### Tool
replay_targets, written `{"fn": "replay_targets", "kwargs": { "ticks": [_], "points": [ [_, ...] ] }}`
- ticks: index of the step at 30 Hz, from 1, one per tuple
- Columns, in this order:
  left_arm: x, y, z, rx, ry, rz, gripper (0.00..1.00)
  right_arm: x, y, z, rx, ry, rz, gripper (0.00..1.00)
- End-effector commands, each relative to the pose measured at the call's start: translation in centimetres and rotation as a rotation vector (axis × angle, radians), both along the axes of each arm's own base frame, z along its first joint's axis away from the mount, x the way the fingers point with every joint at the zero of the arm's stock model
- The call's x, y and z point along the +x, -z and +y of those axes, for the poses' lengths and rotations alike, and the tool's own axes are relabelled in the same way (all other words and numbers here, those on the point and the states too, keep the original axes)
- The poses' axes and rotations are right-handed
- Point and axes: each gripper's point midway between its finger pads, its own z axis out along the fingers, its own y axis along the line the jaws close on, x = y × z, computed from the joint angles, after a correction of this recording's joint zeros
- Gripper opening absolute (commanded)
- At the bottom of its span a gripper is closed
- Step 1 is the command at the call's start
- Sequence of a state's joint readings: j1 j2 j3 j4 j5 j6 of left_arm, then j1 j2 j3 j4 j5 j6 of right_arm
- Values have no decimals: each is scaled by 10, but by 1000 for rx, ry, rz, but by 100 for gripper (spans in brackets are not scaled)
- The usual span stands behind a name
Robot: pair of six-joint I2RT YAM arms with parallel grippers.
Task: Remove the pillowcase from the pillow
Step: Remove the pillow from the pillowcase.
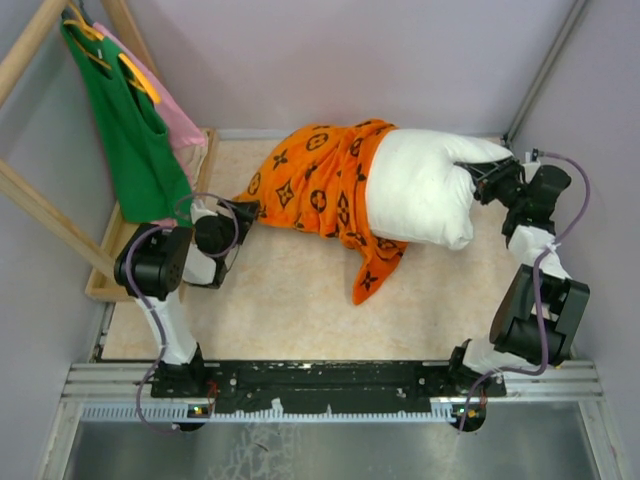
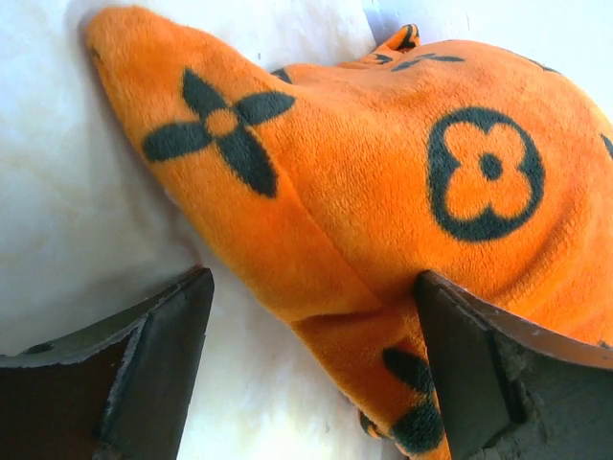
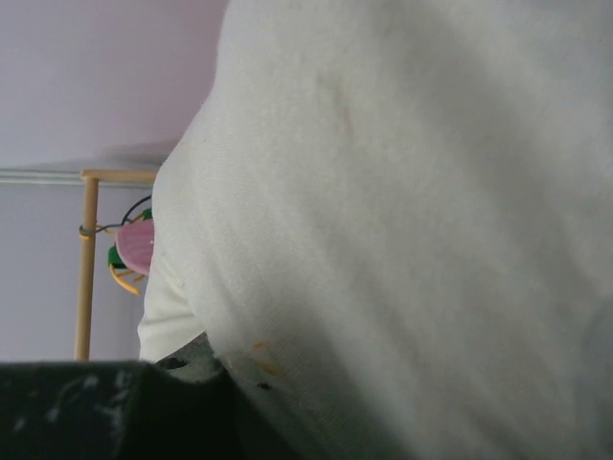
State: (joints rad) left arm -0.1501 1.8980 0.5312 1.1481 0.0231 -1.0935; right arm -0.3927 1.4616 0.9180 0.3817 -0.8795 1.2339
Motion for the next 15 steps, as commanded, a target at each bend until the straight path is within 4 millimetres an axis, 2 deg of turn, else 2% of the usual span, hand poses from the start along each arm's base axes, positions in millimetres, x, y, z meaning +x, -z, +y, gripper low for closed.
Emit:
{"fn": "replay_targets", "kwargs": {
  "ticks": [1, 2, 5, 6, 8, 10, 12, 15],
  "points": [
    [24, -21, 5, 9, -37, -148, 83, -8, -57, 2, -75, 15, -204, 0],
    [26, -24, 9, 35, -58, -163, 71, -9, -59, 2, -77, 12, -209, 0],
    [27, -33, 30, 117, -133, -170, 25, -11, -66, -2, -66, 12, -228, 0],
    [25, -44, 39, 145, -161, -178, 3, -11, -68, -6, -50, 18, -235, 0],
    [17, -55, 62, 197, -227, -167, 0, -10, -70, -12, -14, 24, -251, 0],
    [2, -66, 87, 216, -303, -162, 0, -8, -67, -32, 24, 64, -247, 0],
    [-20, -79, 110, 208, -376, -154, 0, -2, -58, -43, 63, 91, -221, 0],
    [-58, -82, 129, 247, -457, -96, 0, 13, -37, -55, 58, 136, -143, 0]
  ]
}}
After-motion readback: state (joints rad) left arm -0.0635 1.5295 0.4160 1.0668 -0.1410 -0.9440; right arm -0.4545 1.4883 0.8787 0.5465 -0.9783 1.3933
